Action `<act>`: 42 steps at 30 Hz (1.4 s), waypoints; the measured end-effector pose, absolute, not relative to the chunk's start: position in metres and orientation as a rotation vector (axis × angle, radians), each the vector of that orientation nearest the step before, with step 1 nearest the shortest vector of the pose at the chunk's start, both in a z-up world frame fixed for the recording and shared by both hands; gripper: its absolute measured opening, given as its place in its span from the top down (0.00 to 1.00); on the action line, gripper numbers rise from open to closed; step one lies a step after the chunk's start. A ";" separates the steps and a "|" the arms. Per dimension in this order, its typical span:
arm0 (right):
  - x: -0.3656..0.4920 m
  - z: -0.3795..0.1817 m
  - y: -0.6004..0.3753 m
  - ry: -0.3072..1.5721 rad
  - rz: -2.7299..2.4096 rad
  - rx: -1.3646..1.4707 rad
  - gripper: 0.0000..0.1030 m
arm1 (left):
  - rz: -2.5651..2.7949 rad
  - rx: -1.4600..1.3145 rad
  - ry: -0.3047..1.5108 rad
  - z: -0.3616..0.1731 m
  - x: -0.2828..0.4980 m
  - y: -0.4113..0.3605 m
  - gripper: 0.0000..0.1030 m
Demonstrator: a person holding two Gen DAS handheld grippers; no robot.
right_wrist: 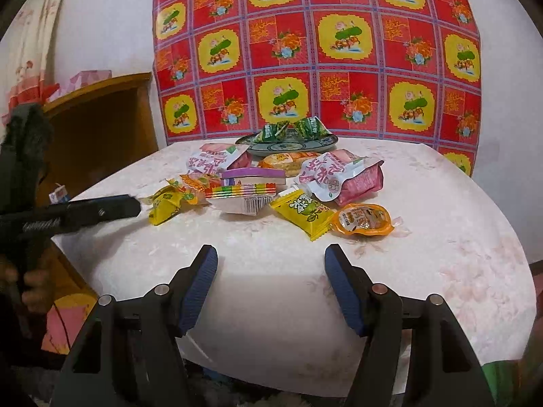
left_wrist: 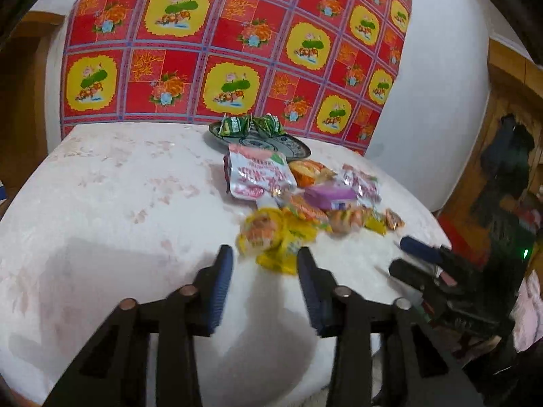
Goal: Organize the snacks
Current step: 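Withdraw the right tool from the plate back toward the snack pile, then close the right tool on the round orange-lidded snack cup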
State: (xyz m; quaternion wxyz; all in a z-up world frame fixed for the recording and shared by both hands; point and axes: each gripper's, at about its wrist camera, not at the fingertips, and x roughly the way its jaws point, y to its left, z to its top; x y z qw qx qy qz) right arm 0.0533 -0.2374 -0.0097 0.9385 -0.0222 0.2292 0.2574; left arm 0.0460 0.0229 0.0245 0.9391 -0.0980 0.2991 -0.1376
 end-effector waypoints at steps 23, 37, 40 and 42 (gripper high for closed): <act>0.058 -0.010 -0.256 0.455 0.656 0.002 0.35 | -0.351 -0.261 0.693 0.021 0.090 0.025 0.66; 0.102 -0.001 -0.262 0.523 0.386 -0.027 0.35 | -0.203 -0.073 0.389 0.042 0.030 0.003 0.67; 0.104 0.000 -0.266 0.523 0.380 0.026 0.35 | -0.247 -0.051 0.391 0.039 0.026 -0.006 0.66; 0.106 0.000 -0.262 0.508 0.373 0.019 0.35 | -0.259 -0.032 0.395 0.034 0.027 -0.012 0.66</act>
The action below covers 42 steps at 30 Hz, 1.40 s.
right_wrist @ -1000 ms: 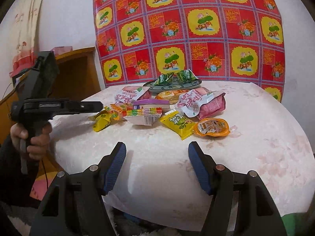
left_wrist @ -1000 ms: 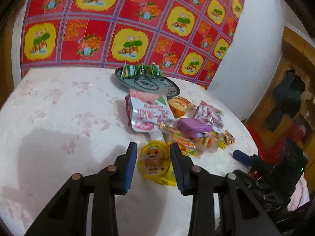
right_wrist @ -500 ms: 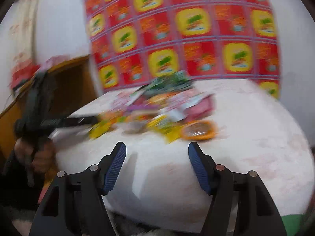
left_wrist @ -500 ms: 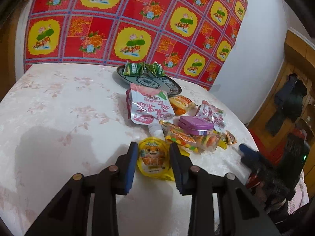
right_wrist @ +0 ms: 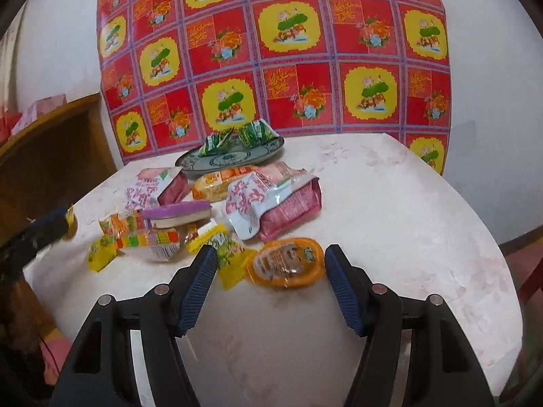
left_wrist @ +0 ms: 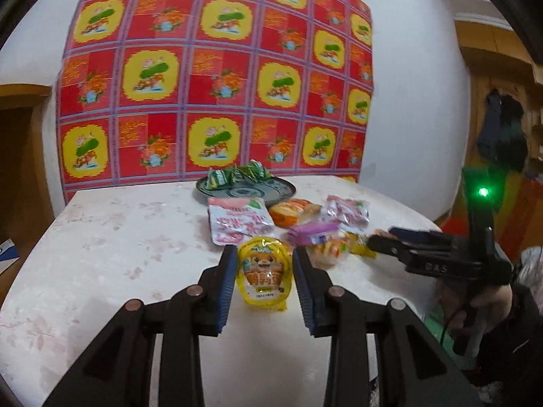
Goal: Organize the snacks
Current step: 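Close the right tool on the round orange-lidded snack cup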
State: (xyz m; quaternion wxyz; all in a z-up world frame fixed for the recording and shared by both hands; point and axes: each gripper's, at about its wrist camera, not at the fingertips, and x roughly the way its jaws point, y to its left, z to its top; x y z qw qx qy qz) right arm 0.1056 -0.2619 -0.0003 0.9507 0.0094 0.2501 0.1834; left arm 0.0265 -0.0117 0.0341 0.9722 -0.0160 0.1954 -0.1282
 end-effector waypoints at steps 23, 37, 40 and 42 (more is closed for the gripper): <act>0.064 -0.009 -0.228 0.448 0.644 -0.171 0.41 | -0.345 -0.032 0.471 0.010 0.030 -0.031 0.65; 0.067 0.003 -0.222 0.602 0.440 -0.006 0.22 | -0.353 -0.055 0.472 0.009 0.031 -0.031 0.66; 0.070 0.001 -0.221 0.594 0.393 0.028 0.24 | -0.335 -0.064 0.468 0.008 0.030 -0.032 0.66; 0.070 0.000 -0.217 0.585 0.359 0.010 0.40 | -0.318 -0.055 0.460 0.007 0.026 -0.034 0.66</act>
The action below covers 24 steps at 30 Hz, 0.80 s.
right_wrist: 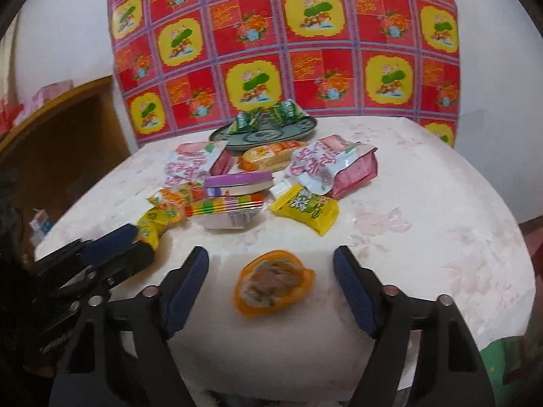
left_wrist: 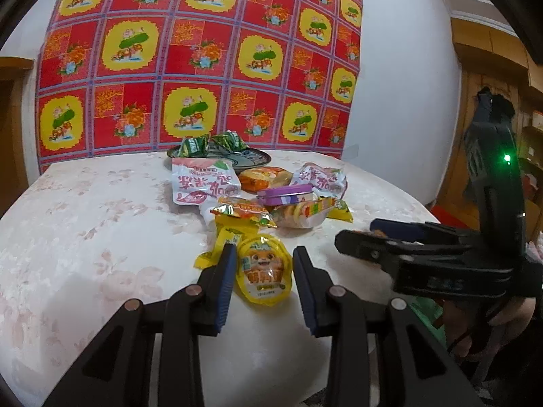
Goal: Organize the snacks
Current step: 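Close the right tool on the round orange-lidded snack cup, then lift the orange snack cup with the right tool toward the plate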
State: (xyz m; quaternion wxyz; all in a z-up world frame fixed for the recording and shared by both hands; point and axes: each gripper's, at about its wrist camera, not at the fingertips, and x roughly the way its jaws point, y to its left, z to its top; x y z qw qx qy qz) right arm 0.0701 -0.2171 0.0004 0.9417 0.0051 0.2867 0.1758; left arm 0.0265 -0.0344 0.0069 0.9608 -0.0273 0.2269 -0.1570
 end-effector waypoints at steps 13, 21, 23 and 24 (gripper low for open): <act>0.068 -0.002 -0.215 0.546 0.394 -0.068 0.63 | -0.355 -0.021 0.486 0.001 0.020 -0.054 0.74; 0.071 -0.003 -0.214 0.546 0.427 -0.066 0.63 | -0.272 0.082 0.391 0.015 0.014 -0.061 0.27; 0.072 -0.003 -0.214 0.544 0.431 -0.060 0.63 | -0.250 0.146 0.378 0.017 0.017 -0.067 0.27; 0.072 -0.003 -0.214 0.544 0.432 -0.059 0.63 | -0.258 0.160 0.386 0.017 0.021 -0.069 0.29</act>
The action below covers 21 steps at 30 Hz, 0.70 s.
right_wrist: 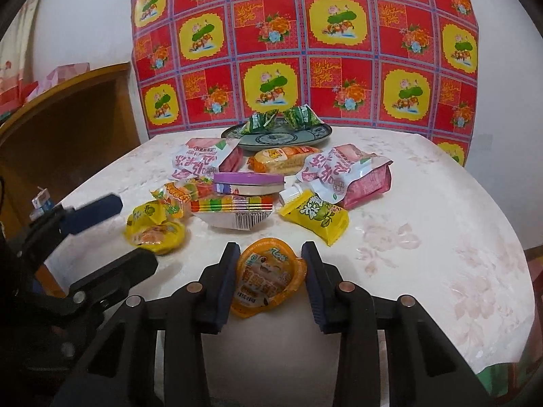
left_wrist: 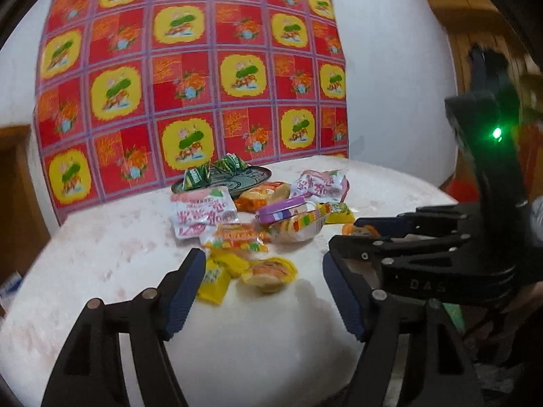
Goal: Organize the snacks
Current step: 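Lift the orange snack cup with the right tool toward the plate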
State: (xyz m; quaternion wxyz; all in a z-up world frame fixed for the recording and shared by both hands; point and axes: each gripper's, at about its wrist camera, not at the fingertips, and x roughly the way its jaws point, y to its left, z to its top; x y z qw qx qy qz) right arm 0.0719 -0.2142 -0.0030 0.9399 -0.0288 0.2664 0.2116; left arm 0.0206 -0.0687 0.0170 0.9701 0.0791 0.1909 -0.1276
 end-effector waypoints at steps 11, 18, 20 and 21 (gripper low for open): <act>0.074 -0.003 -0.218 0.538 0.440 -0.041 0.62 | -0.381 0.076 0.516 0.014 0.053 -0.051 0.71; 0.074 -0.003 -0.218 0.538 0.439 -0.037 0.62 | -0.390 -0.034 0.542 0.005 0.056 -0.032 0.68; 0.075 -0.003 -0.217 0.537 0.438 -0.038 0.62 | -0.417 -0.083 0.557 0.006 0.059 -0.027 0.68; 0.074 -0.003 -0.218 0.537 0.439 -0.039 0.62 | -0.431 -0.107 0.564 0.007 0.061 -0.025 0.68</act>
